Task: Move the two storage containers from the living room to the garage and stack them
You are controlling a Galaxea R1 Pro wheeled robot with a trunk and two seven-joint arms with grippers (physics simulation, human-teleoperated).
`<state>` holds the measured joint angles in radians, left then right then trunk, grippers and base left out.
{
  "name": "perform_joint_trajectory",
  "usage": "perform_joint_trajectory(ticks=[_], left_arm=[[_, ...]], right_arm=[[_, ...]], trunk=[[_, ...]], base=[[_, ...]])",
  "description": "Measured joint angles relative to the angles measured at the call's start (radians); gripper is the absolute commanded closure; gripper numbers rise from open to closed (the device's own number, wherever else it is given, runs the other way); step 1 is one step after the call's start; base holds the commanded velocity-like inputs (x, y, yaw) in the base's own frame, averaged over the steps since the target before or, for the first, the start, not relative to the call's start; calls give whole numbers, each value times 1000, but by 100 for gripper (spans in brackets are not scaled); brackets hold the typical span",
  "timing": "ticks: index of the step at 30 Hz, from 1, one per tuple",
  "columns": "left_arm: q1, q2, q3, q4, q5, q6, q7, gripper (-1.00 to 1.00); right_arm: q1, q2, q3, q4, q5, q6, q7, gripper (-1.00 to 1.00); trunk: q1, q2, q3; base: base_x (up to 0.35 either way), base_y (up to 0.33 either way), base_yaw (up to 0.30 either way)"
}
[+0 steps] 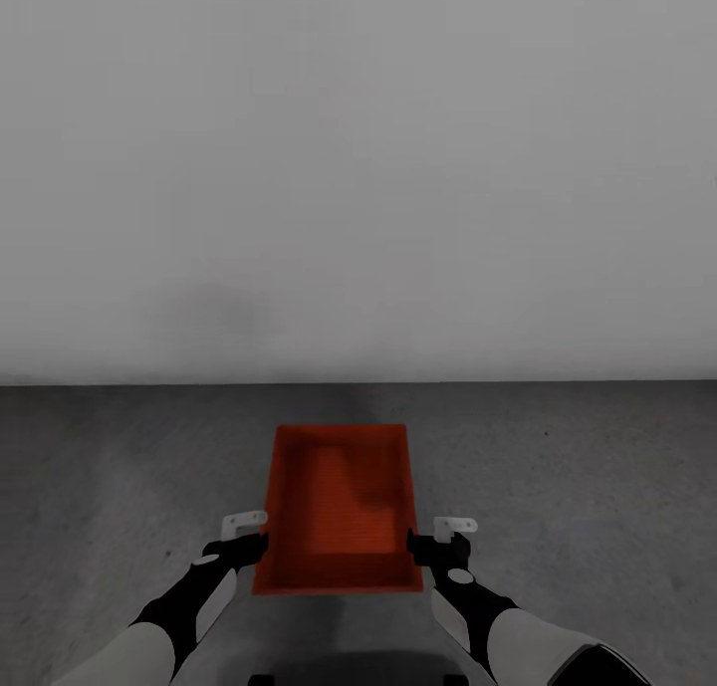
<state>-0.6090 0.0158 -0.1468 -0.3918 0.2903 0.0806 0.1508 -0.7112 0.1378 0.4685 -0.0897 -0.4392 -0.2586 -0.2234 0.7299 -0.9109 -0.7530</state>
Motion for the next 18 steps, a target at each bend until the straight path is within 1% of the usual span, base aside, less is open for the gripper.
perform_joint_trajectory(ticks=[18], left_arm=[[0, 3, 0, 7, 0, 0, 0, -100]], right_arm=[[0, 0, 0, 0, 0, 0, 0, -100]], trunk=[[-69, 126, 56]], base=[[0, 0, 0]])
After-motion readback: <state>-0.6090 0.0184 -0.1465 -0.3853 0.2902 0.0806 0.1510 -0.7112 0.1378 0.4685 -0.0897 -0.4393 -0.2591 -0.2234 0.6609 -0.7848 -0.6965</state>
